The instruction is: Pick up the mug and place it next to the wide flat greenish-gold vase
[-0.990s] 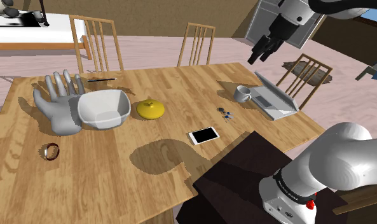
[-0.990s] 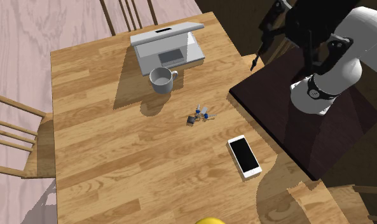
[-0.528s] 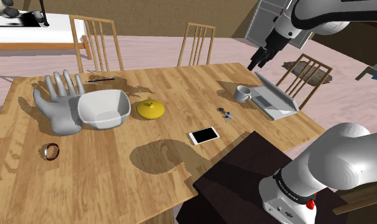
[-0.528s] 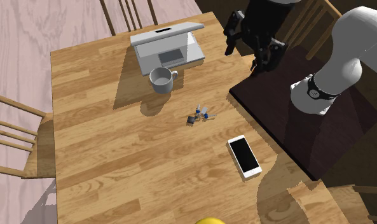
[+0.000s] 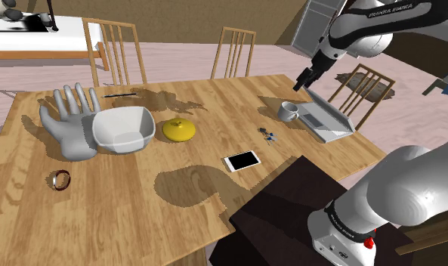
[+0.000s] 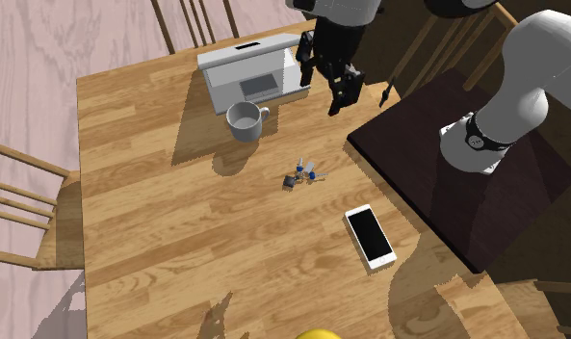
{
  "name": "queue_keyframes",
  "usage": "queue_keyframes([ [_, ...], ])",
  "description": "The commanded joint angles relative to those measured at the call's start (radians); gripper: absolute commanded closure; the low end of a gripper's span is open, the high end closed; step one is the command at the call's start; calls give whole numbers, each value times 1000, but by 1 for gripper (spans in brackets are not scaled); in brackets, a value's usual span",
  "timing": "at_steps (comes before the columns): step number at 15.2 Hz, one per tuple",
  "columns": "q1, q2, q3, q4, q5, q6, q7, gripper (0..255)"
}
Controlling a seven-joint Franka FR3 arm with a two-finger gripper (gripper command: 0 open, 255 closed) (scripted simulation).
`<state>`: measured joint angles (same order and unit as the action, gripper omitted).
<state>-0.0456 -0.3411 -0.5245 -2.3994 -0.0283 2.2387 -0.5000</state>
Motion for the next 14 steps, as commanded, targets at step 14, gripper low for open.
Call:
queue_keyframes([
  [14, -90, 662, -133, 360, 526, 79, -565, 0],
])
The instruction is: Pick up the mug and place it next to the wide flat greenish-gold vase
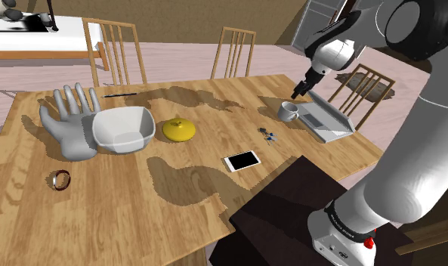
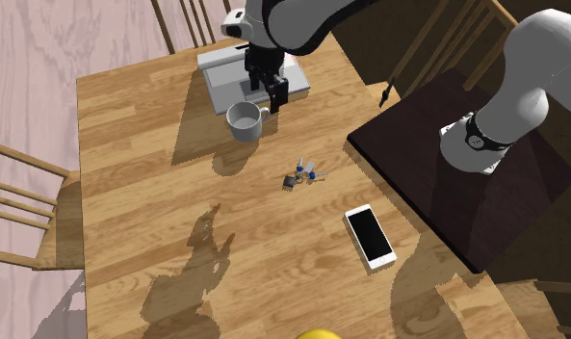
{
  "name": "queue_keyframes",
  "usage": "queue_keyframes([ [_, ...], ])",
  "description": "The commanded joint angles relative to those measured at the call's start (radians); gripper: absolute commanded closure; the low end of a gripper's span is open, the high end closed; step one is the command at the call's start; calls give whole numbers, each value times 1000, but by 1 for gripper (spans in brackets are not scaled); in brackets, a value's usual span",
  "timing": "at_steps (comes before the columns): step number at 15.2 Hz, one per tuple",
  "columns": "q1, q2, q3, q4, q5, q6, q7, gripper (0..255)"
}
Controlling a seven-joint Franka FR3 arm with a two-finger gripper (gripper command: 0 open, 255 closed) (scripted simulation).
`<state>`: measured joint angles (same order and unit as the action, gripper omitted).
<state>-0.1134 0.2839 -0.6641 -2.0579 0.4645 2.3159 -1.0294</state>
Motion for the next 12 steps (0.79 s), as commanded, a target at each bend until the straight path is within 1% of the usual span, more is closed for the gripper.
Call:
queue_keyframes([
  [1, -48, 80, 19, 53, 61, -5, -61, 0],
  [3, -99, 162, 43, 125, 109, -19, -103, 0],
  [6, -176, 282, 79, 241, 162, -44, -149, 0],
  [11, -299, 480, 132, 466, 213, -93, -183, 0],
  [12, -314, 506, 137, 498, 217, -100, -185, 0],
])
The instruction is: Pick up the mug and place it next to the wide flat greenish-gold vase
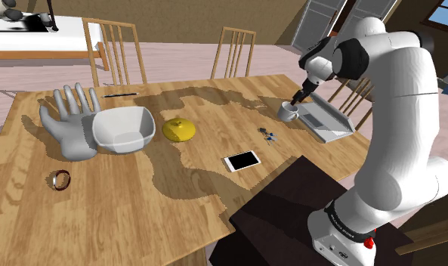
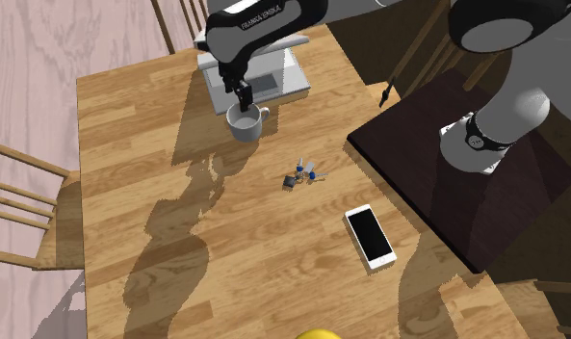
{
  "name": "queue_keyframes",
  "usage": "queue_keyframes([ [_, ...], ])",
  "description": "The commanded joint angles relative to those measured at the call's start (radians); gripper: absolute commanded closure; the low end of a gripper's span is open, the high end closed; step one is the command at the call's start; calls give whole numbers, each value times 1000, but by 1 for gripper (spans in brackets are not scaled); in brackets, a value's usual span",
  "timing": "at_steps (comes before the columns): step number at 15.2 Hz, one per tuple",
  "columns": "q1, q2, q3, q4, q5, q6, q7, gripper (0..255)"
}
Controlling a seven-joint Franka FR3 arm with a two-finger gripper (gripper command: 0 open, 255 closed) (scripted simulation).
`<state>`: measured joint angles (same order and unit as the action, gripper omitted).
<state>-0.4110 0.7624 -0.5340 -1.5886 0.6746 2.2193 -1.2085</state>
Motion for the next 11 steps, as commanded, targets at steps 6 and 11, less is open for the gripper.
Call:
queue_keyframes([
  [6, -28, 83, 33, 45, 33, 36, -17, 0],
  [11, -31, 98, 40, 51, 40, 46, -19, 0],
])
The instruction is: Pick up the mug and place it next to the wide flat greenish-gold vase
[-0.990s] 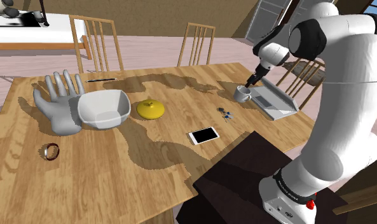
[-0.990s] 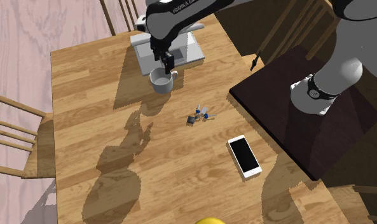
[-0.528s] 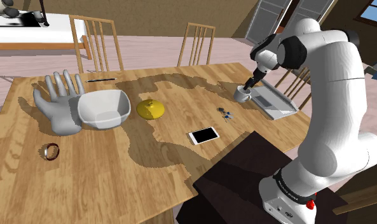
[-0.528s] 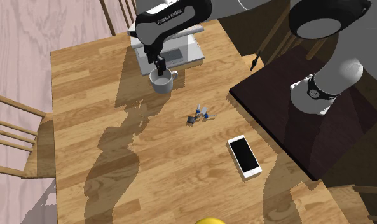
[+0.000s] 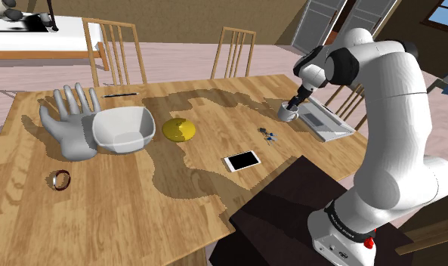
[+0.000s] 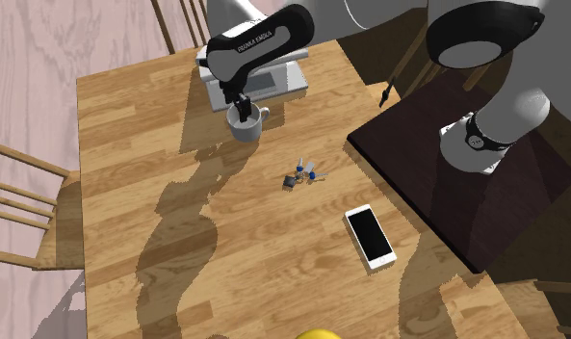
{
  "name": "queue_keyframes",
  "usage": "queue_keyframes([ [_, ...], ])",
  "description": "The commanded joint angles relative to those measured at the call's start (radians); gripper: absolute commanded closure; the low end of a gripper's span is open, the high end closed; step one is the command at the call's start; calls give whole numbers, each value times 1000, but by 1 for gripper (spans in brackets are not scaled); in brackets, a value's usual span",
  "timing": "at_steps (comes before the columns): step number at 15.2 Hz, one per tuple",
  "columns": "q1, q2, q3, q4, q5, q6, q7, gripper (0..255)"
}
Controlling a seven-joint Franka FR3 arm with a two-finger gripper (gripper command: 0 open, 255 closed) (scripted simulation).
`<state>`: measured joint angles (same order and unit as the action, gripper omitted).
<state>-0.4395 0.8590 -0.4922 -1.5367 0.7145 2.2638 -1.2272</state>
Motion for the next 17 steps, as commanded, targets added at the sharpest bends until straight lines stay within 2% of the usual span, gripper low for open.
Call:
queue_keyframes([
  [1, -2, 2, -2, -1, 0, 1, 0, 0],
  [4, -3, 2, -1, -1, 0, 1, 0, 0],
  [5, -3, 3, -1, 0, 0, 2, 0, 255],
  [17, 6, -26, -14, -8, -13, -19, 9, 255],
])
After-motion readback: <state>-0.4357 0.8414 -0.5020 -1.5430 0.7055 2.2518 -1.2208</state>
